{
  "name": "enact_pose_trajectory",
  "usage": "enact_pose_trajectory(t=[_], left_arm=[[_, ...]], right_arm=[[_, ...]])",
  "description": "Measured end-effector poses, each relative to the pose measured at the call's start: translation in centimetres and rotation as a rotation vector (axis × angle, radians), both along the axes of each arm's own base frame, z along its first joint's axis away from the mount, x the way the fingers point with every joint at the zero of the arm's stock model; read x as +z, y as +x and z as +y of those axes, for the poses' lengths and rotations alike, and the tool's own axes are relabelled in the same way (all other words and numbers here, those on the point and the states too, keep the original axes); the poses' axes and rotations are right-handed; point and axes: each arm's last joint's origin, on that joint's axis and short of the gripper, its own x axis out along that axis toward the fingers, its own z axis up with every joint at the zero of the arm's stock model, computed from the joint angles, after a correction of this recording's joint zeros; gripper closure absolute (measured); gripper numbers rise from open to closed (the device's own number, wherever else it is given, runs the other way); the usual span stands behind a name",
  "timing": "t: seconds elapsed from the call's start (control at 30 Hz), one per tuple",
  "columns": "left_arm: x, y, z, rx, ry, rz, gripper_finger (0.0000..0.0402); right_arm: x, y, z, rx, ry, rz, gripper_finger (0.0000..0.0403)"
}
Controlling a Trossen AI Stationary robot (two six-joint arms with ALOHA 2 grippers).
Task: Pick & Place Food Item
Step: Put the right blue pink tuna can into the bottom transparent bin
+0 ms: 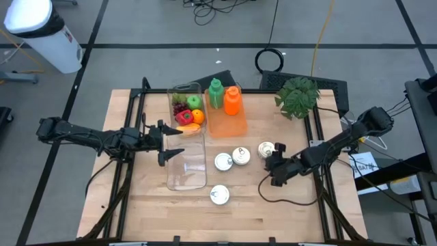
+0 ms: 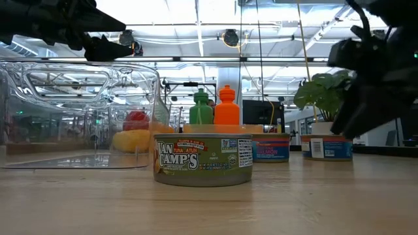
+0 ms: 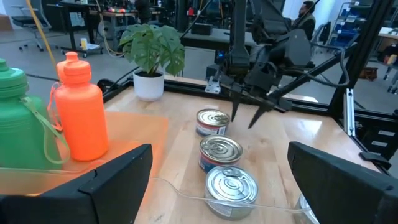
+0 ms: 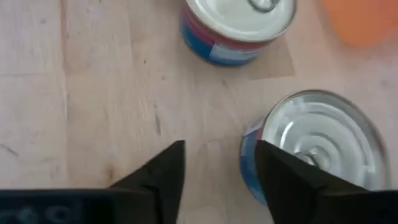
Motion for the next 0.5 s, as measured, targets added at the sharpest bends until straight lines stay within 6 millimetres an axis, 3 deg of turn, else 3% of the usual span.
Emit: enact_pose_trajectory(t=[0.1,0.27,0.5], left_arm=[[0.0,0.0,0.0,0.000,0.001,0.000,0.0023],[0.0,0.0,0.0,0.000,0.001,0.000,0.0029],[0.0,0.0,0.0,0.000,0.002,0.001,0.0024]], right_arm=[[-1.0,-0.2,0.1,0.042,0.094,-0.025,0.0190],[-2.3,-0.9,0.2,0.101,0.214,-0.018,0.0198],[-0.9,-0.1,1.2,0.193,0.141,-0.079,0.0218]])
